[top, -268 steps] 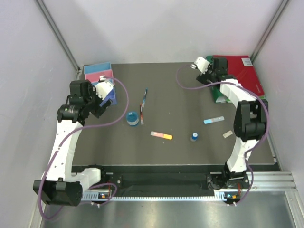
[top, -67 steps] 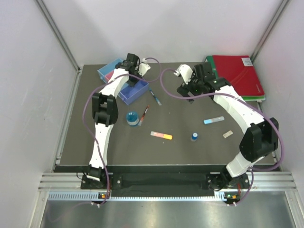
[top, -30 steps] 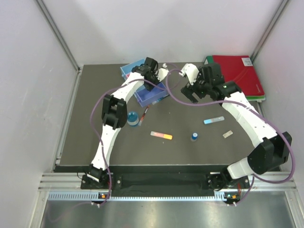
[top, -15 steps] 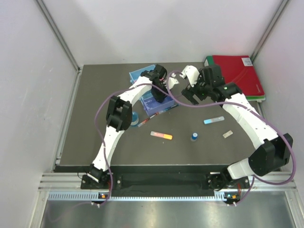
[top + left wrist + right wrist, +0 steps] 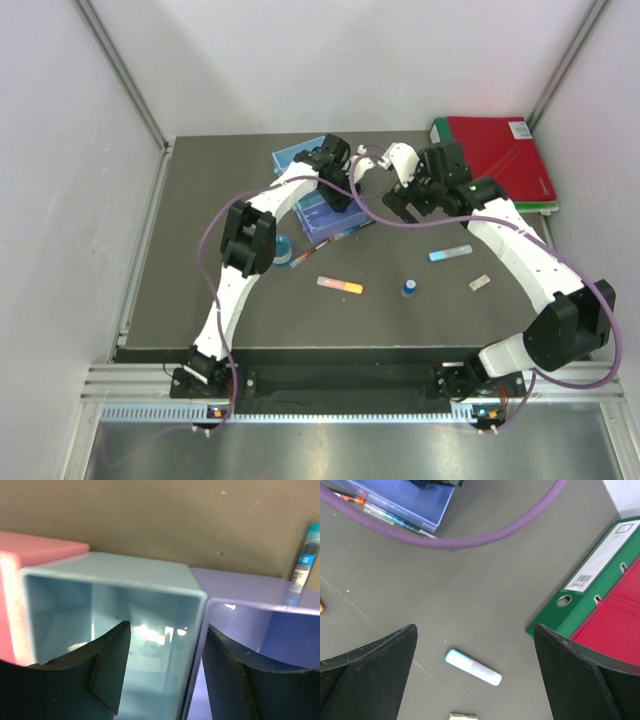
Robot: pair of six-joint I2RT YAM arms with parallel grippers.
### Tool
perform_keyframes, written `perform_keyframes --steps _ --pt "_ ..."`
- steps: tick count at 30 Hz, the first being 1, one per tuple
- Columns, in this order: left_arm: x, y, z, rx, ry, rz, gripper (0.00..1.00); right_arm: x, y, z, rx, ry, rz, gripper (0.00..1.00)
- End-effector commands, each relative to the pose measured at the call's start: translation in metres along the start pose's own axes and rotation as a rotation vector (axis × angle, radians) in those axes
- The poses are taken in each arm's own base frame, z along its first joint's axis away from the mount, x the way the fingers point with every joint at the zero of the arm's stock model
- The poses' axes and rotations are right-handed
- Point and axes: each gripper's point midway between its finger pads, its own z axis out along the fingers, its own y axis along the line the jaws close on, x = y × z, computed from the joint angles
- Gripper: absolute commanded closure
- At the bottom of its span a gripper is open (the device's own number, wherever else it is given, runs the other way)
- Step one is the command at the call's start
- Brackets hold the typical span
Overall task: Sort the stationery into containers
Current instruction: Move the storage box to the center of the board.
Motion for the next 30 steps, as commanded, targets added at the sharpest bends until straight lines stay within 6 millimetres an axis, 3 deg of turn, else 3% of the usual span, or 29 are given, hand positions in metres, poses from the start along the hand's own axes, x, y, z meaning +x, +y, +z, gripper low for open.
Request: perform_keyframes --steps 1,12,14,15,16,18,19,21,22,23,30 --pt "-0.045 0.019 -0.050 -0.103 -0.143 0.011 0.38 -0.010 -0.002 -0.010 0.016 -0.055 0.024 0.00" --pt "-0.082 0.014 -0.123 -0.128 -0.267 0.010 0.37 -0.014 -0.006 -0.005 0.025 -0.059 0.033 0.00" --pt "-0.087 0.022 -0.144 -0.181 -0.286 0.022 0.37 -0.011 -0.005 -0.001 0.026 -0.053 0.056 0.00" --pt "-0.082 0.025 -0.143 -0.202 -0.282 0.022 0.38 -0.009 -0.003 0.003 0.019 -0.048 0.064 0.00" --pt "-0.084 0.036 -0.161 -0.278 -0.298 0.017 0.38 -0.010 -0.004 0.005 0.020 -0.055 0.086 0.00" --pt "-0.072 0.053 -0.163 -0.361 -0.294 0.006 0.38 -0.008 0.000 0.016 0.001 -0.044 0.113 0.01" --pt "-0.070 0.063 -0.177 -0.428 -0.299 -0.003 0.38 -0.009 0.001 0.020 -0.005 -0.047 0.134 0.00" --pt "-0.043 0.085 -0.179 -0.533 -0.247 -0.029 0.38 -0.009 0.003 0.034 -0.031 -0.031 0.155 0.00" --pt "-0.043 0.095 -0.191 -0.585 -0.274 -0.038 0.38 -0.010 0.002 0.039 -0.038 -0.031 0.173 0.00" --pt "-0.025 0.107 -0.192 -0.626 -0.235 -0.050 0.38 -0.013 0.003 0.050 -0.055 -0.026 0.181 0.00" --pt "0.020 0.141 -0.207 -0.689 -0.180 -0.139 0.39 -0.038 -0.003 0.097 -0.114 -0.039 0.218 0.00"
